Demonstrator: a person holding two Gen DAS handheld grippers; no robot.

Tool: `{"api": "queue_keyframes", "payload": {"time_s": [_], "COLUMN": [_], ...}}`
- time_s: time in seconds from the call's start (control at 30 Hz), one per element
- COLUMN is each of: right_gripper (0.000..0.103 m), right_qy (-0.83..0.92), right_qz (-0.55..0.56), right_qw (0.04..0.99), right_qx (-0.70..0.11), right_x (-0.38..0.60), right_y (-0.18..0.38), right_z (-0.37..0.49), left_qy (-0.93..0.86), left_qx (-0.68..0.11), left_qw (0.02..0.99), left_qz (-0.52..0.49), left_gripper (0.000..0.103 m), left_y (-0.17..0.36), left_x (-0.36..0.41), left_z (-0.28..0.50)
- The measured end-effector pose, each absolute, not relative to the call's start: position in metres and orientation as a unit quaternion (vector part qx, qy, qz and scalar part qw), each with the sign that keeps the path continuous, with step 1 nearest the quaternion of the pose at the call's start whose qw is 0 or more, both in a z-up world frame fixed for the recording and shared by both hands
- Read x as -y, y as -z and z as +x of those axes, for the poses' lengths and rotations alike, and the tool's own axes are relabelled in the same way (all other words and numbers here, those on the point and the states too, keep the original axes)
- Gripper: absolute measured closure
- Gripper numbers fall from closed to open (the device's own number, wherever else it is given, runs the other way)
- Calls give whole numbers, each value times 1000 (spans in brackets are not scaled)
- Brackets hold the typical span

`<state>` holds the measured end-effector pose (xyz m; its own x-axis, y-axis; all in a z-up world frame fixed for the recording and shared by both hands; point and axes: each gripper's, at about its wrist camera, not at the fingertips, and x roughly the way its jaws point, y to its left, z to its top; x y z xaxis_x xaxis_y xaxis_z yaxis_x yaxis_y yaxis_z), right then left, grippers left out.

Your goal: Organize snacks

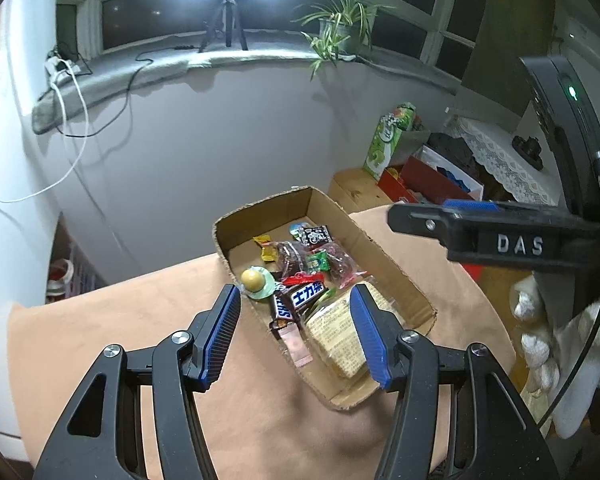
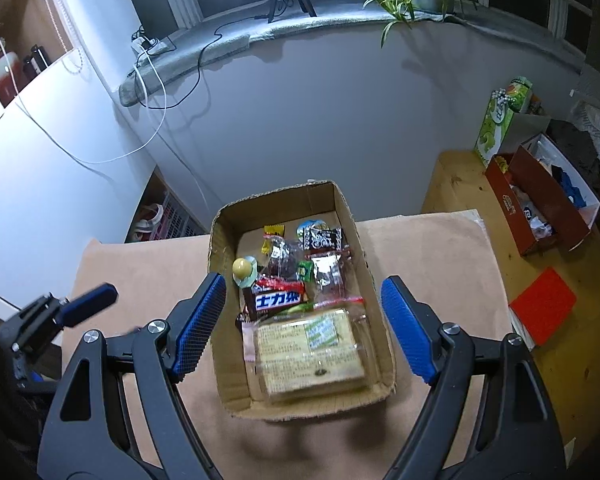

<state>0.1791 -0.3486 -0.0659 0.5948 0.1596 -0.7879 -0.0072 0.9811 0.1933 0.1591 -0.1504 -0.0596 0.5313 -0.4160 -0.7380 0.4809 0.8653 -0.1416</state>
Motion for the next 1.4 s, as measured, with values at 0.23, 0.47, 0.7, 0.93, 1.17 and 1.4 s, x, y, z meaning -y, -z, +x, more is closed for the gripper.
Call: {"api": "queue_keyframes", "payload": {"time_s": [0.23,0.47,0.7,0.93,1.17,1.4], "right_gripper": [19,11,10,10,10,10], "right_qy": [-25,-8,-3,0,0,-3], "right_qz": [65,55,59,56,51,47], "right_qw": [899,905,902,900,900,899], "right_qx": [-432,-423,-428,-432,-433,-436], "right_x": [348,348,347,346,346,342], "right_y": [58,54,58,60,60,61], "right_z": [149,126,112,105,100,93], "left_qy": [237,221,215,213,210,203], "left_qx": [-410,-411,-415,-417,-413,-407], "left_qw": [880,884,884,883,886,891], "left_qz": [27,20,21,14,8,7], "left_gripper": [47,46,46,46,43,32], "left_y": [52,49,47,45,41,39], "left_x": [137,131,129,125,122,119], "left_z": [145,131,121,115,109,103]}}
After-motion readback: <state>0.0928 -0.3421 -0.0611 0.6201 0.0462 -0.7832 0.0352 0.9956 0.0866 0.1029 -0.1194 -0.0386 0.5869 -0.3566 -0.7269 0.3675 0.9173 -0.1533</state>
